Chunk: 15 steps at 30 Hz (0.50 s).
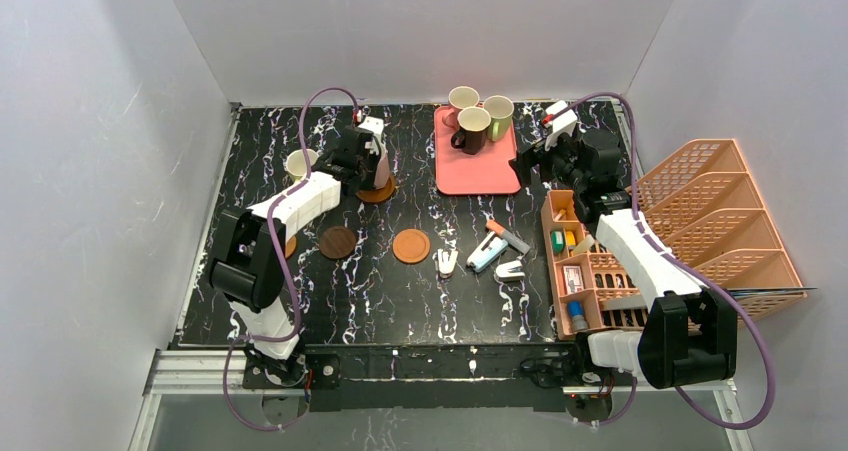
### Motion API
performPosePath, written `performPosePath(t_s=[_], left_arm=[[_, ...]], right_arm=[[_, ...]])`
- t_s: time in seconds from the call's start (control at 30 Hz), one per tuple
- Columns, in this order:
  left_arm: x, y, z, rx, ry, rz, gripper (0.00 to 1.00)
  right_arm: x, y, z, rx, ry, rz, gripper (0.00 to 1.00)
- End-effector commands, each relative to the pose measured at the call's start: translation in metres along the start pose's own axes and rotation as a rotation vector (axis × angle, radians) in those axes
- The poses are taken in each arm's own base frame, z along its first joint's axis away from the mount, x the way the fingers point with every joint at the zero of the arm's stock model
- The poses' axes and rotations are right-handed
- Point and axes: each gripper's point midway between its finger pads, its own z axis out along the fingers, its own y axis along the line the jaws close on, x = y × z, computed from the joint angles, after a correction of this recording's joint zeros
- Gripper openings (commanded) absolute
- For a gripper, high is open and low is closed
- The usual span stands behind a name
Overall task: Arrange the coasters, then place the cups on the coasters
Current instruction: Place the cup on the coaster.
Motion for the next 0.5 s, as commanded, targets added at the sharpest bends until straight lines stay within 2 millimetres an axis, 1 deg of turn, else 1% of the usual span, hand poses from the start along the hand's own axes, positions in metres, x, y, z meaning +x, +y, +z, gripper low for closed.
performPosePath(t_s=[0.0, 0.47], left_arm=[[-0.0508, 0.0079, -0.0160, -0.024, -0.138, -0.026, 0.00], [-0.0487, 0.0045, -0.0138, -0.005, -0.118, -0.015, 0.00]], right_arm=[[-0.0162, 0.0001, -0.0058, -0.001, -0.055, -0.017, 0.98], [-0.0163, 0.0008, -0.0058, -0.006, -0.056, -0.017, 0.98]])
